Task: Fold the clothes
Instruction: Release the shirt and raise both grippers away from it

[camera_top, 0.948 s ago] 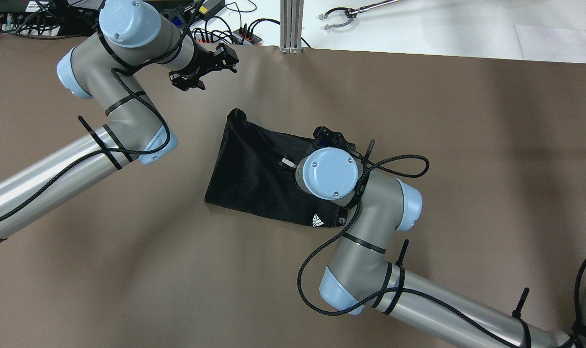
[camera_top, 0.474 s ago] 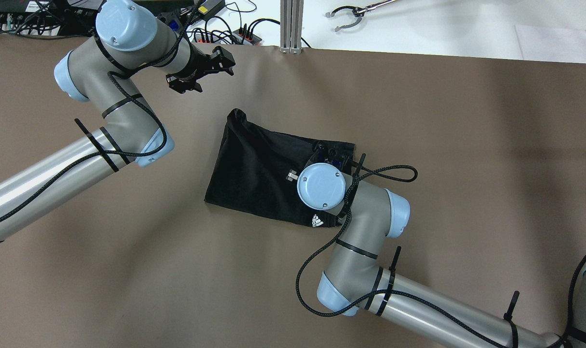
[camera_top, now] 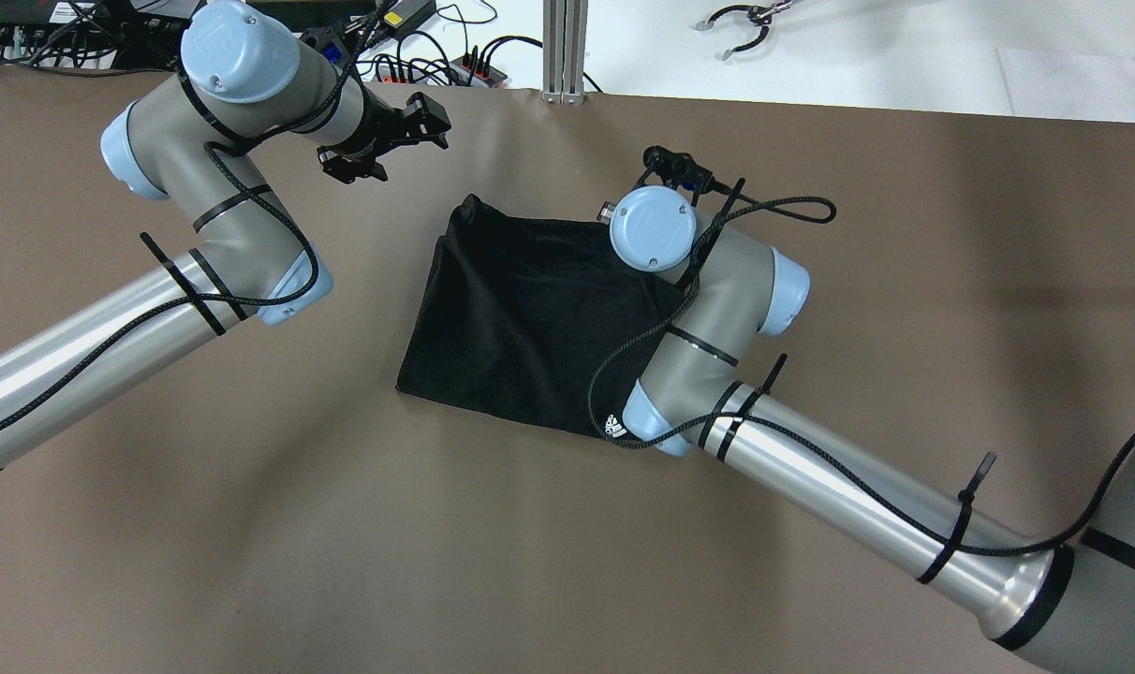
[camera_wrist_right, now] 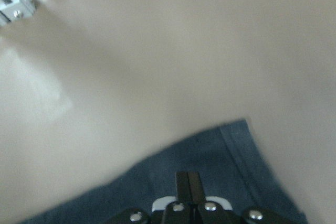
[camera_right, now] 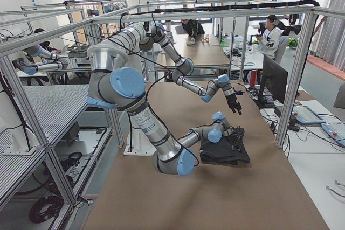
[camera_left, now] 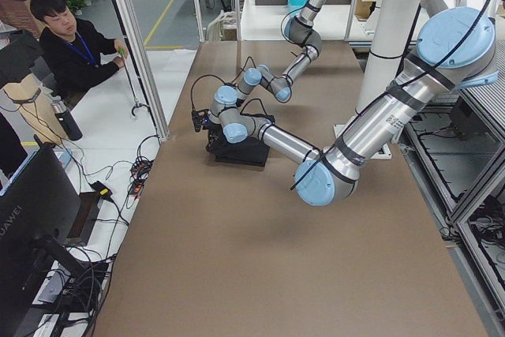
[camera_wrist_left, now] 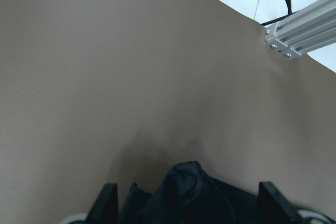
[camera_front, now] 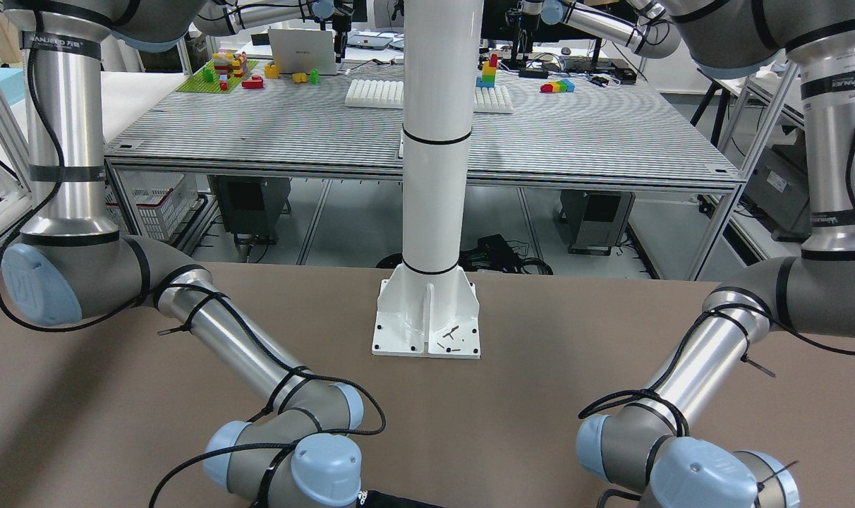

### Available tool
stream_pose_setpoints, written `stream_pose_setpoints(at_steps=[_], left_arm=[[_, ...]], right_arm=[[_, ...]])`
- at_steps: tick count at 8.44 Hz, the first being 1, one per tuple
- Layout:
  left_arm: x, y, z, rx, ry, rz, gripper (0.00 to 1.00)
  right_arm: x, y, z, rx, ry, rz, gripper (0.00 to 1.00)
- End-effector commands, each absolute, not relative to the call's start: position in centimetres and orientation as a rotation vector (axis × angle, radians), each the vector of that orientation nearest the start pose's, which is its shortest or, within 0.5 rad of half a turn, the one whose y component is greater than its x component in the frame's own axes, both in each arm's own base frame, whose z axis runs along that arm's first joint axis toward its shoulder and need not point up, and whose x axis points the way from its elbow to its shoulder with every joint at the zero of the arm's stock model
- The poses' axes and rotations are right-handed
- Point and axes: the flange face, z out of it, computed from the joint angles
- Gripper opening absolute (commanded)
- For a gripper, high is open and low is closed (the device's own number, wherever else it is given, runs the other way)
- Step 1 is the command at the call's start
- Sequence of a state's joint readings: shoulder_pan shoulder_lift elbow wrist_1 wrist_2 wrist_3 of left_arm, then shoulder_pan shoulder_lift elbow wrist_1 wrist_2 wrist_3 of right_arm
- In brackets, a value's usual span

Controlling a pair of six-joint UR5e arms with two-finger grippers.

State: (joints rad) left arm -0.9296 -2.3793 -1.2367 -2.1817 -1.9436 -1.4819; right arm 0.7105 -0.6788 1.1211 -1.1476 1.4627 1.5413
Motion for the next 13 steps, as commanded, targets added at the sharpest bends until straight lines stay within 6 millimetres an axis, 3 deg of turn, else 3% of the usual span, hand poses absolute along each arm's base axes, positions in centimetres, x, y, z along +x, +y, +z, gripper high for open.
stream_pose_setpoints(at_steps=[1, 2, 3, 5, 7, 8, 9, 10, 11, 12, 13], left_arm=[[38.4, -68.2, 24.4, 0.245, 1.117, -0.536, 0.94], [37.6, -68.0, 25.3, 0.266, 1.106, -0.522, 0.94], [34.4, -67.4, 27.9, 0.313, 1.079, -0.503, 0.94], [23.0, -65.5, 38.9, 0.467, 0.896, -0.313, 0.94], [11.1, -64.9, 48.0, 0.549, 0.686, -0.172, 0.94], [4.5, -64.0, 51.7, 0.581, 0.587, -0.108, 0.94], [-1.8, -62.4, 54.9, 0.605, 0.473, -0.006, 0.94], [-8.3, -61.3, 56.4, 0.603, 0.390, 0.030, 0.94], [-12.9, -59.2, 58.4, 0.590, 0.328, 0.044, 0.94], [-16.8, -56.9, 60.1, 0.582, 0.290, 0.021, 0.94], [-19.4, -54.9, 61.0, 0.584, 0.265, -0.005, 0.94]], right_arm=[[-46.1, -71.2, 23.0, 0.491, -0.777, 0.698, 0.06], [-45.7, -70.6, 22.7, 0.496, -0.782, 0.630, 0.74], [-43.9, -68.0, 24.8, 0.493, -0.782, 0.525, 0.94], [-36.2, -59.9, 32.7, 0.518, -0.691, 0.255, 0.94], [-25.5, -56.9, 37.6, 0.529, -0.465, 0.058, 0.94], [-18.5, -55.7, 42.1, 0.540, -0.341, -0.083, 0.94], [-10.8, -55.1, 46.3, 0.523, -0.220, -0.187, 0.94], [-3.3, -54.9, 48.7, 0.509, -0.128, -0.247, 0.94], [2.9, -53.5, 51.1, 0.476, -0.058, -0.291, 0.94], [7.5, -50.9, 54.1, 0.422, -0.024, -0.286, 0.94], [10.2, -49.1, 55.3, 0.431, -0.012, -0.242, 0.94]])
